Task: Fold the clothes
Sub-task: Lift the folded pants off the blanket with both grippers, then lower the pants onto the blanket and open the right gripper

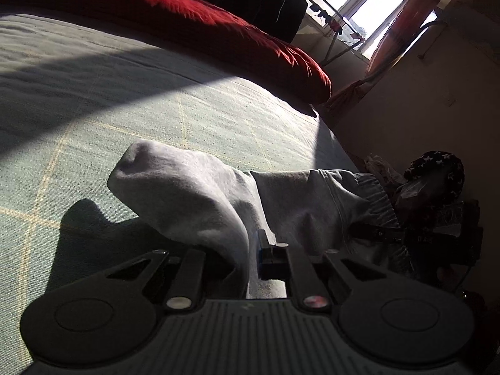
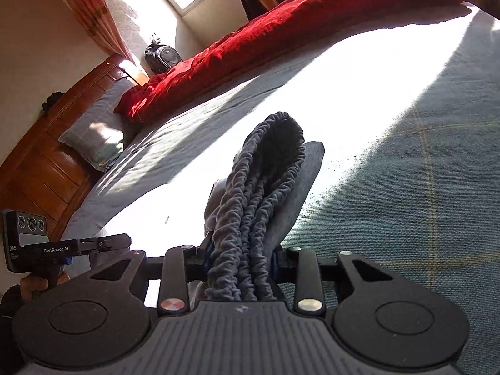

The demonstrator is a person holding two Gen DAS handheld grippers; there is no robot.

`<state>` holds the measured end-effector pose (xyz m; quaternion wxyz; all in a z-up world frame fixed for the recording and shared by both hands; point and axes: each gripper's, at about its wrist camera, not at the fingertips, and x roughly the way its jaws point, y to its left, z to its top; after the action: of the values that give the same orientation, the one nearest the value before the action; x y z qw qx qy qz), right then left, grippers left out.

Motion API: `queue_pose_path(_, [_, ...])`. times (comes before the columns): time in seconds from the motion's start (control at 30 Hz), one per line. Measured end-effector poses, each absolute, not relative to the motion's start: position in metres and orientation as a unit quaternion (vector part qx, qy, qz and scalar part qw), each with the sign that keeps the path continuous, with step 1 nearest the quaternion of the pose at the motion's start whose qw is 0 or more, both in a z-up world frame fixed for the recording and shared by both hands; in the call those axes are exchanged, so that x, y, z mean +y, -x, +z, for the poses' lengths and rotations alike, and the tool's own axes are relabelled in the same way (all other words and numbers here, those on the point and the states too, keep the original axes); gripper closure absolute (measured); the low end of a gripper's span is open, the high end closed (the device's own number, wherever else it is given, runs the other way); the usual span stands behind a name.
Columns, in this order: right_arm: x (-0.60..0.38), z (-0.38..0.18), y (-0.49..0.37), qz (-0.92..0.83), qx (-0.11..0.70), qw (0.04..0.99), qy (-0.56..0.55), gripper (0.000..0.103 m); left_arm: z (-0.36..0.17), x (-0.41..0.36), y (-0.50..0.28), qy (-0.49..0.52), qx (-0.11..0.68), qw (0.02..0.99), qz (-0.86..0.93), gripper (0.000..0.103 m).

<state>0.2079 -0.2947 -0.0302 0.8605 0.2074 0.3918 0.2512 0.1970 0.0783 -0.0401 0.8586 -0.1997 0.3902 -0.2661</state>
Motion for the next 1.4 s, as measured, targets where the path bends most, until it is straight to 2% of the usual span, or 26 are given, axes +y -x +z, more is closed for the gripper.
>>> queue_pose_path(0.3, [-0.215, 0.021, -0.24, 0.309, 0.376, 0.862, -0.139, 0.067, -0.01, 0.13, -0.146, 0.209, 0.31, 0.903, -0.211, 0.094])
queue_pose_path(0.63, [-0.049, 0.065, -0.291, 0.402, 0.364, 0.838, -0.066, 0.068, 0.001, 0.227, -0.094, 0.245, 0.23, 0.938, -0.087, 0.094])
queue_pose_path(1.0, [0.137, 0.076, -0.326, 0.487, 0.352, 0.799, 0.004, 0.068, -0.002, 0.303, -0.071, 0.237, 0.155, 0.958, 0.036, 0.094])
queue_pose_path(1.4, [0.287, 0.071, -0.357, 0.532, 0.319, 0.778, 0.099, 0.068, -0.03, 0.357, -0.081, 0.257, 0.105, 0.954, 0.111, 0.094])
